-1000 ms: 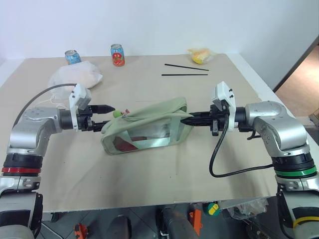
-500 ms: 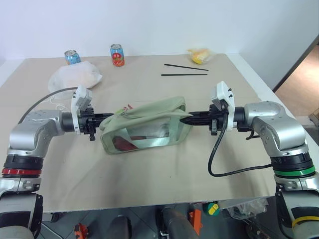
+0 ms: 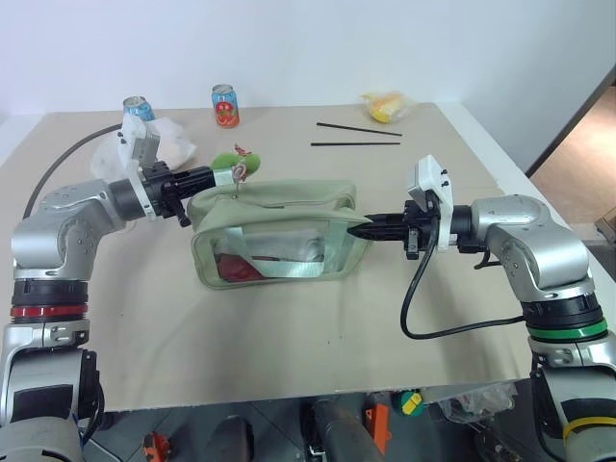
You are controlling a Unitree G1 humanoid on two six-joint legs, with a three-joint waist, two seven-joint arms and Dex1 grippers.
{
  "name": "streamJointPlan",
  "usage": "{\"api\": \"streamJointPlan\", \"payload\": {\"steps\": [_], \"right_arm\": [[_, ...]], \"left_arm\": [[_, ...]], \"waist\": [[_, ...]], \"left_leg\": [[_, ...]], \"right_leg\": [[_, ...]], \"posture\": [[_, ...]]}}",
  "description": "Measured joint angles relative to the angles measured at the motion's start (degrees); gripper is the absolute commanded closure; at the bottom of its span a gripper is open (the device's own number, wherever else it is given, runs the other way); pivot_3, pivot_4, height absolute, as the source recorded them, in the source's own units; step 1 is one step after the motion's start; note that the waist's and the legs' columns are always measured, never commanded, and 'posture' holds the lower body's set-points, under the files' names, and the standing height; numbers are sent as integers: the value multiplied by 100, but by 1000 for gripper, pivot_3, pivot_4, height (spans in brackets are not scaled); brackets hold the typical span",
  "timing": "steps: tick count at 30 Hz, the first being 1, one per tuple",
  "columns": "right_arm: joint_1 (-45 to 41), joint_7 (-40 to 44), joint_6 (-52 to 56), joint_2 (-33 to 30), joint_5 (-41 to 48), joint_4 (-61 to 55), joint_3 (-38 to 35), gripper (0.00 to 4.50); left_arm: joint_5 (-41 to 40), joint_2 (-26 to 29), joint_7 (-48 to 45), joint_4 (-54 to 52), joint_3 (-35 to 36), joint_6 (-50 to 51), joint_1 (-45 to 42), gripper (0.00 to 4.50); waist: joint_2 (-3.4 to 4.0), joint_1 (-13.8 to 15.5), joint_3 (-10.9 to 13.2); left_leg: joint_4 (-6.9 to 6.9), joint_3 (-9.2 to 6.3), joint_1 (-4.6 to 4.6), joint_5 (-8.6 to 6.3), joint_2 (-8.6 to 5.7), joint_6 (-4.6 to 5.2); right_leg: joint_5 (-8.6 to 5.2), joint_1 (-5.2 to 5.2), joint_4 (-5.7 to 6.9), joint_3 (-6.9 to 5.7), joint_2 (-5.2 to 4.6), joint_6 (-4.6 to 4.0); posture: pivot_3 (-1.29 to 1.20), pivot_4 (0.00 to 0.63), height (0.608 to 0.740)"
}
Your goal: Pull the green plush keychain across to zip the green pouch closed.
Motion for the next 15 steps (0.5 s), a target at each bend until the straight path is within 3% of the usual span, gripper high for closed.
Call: {"api": "streamJointPlan", "payload": {"steps": [5, 15], "right_arm": [[-1, 14, 1, 2, -1, 14, 4, 4500], [-2, 25, 1, 25, -1, 17, 38, 4500]], "left_arm": [[-122, 327, -341, -698, -11, 33, 190, 4460], [252, 399, -412, -513, -37, -524, 254, 4460]], "waist": [[1, -11, 1], [2, 3, 1]], "left_leg": [[0, 3, 7, 0, 0, 0], [1, 0, 6, 3, 0, -1]], "right_leg": [[0, 1, 2, 4, 2, 0], [1, 2, 4, -1, 3, 0]], "posture": [[0, 150, 740], [0, 150, 740]]}}
